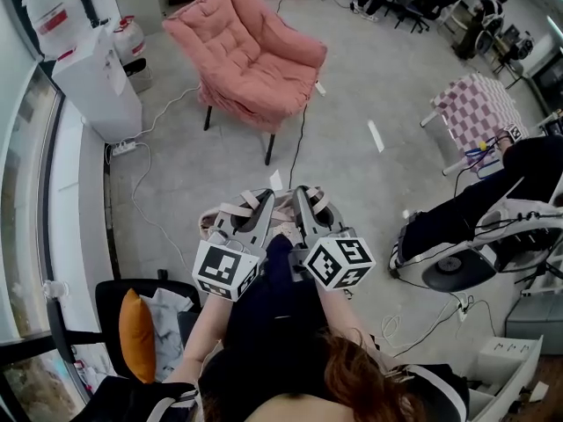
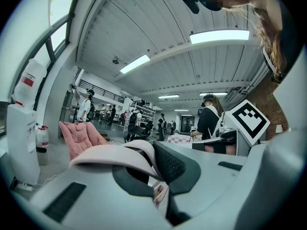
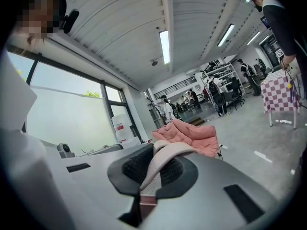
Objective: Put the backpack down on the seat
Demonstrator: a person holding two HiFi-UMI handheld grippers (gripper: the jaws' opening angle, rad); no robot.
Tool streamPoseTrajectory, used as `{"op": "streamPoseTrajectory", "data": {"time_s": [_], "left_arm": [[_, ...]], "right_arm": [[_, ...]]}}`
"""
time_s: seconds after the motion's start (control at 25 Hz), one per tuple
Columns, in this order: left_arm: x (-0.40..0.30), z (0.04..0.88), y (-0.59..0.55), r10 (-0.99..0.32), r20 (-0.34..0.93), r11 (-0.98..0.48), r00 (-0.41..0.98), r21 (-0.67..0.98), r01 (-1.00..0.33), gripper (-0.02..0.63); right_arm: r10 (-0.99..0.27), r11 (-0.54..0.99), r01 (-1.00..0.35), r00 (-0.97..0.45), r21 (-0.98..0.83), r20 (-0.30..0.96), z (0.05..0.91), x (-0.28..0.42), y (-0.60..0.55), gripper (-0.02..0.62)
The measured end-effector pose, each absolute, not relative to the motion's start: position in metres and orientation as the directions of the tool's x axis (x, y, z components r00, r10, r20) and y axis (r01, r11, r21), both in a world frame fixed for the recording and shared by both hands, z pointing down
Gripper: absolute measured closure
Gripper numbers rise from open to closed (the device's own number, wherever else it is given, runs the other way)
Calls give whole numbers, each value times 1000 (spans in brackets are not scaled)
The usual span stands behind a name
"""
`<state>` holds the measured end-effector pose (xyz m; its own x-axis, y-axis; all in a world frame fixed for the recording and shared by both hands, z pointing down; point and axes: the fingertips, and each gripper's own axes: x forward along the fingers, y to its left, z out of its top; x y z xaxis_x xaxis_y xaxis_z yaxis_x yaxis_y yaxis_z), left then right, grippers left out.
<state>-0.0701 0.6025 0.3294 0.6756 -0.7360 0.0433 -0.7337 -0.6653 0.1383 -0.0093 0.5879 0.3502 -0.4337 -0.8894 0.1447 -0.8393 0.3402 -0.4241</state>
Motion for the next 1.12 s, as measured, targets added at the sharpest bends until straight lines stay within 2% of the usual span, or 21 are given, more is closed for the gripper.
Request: {"op": "streamPoseTrajectory", "data": {"time_s": [0.28, 1.12], "left_arm": [[-58, 322, 567, -735, 55, -669, 676, 107, -736, 589], [-1, 350, 467, -745, 89, -646, 661, 150, -749, 589]], "right_arm": [[-885, 338, -838, -438, -429, 159, 347, 1, 554, 551], [-871, 342, -823, -459, -453, 176, 370, 59, 453, 551]]}}
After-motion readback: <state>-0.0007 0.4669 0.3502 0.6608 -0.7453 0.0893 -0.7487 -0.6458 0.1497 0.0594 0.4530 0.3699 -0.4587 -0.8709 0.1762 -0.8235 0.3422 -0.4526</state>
